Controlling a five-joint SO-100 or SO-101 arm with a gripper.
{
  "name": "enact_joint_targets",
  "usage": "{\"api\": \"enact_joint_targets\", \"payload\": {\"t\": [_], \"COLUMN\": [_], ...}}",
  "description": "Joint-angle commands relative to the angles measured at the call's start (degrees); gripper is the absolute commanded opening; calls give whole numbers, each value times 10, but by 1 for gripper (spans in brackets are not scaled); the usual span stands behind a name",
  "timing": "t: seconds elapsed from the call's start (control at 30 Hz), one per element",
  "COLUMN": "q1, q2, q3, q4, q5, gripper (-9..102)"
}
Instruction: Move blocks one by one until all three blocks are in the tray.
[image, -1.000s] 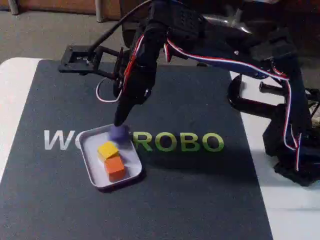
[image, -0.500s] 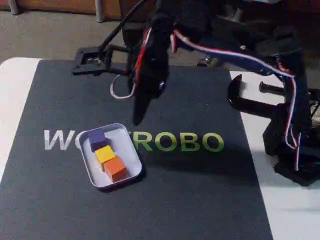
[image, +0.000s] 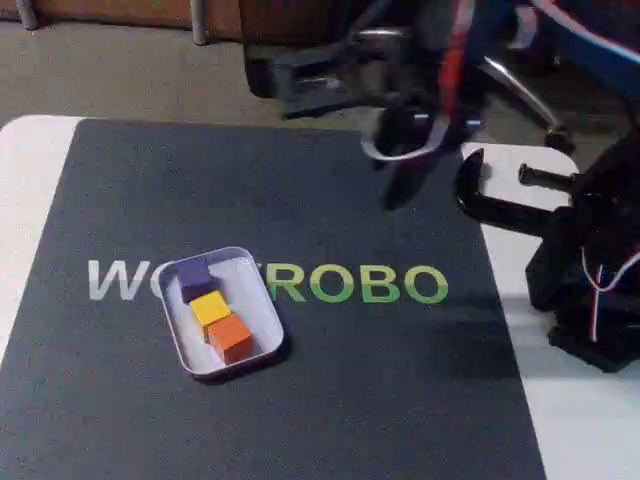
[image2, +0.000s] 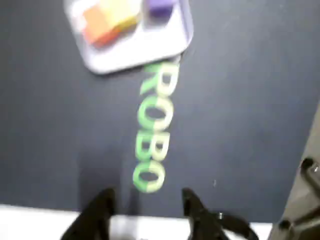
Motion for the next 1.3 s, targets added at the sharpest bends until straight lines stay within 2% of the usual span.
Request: {"api": "enact_joint_targets", "payload": {"t": [0.0,0.2,0.3,0.43,0.57,0.67,0.73,0.87,0.97,1.03,1.27], "q1": [-13,-92,-139,-176,-190,-199,-199,-218,-225,-192,-185], "q2": [184,490,519,475,610,787,788,779,788,788,788], "q3": [120,403,458,483,631,756,778,831,919,919,919], "q4": [-33,-112,-133,-148,-180,-145,-138,-185,-229,-229,-222], "q5": [-5,47,91,129,121,83,86,104,81,83,112], "gripper": [11,4,-2,-3,-4,-5,-5,-5,-5,-3,-1]}}
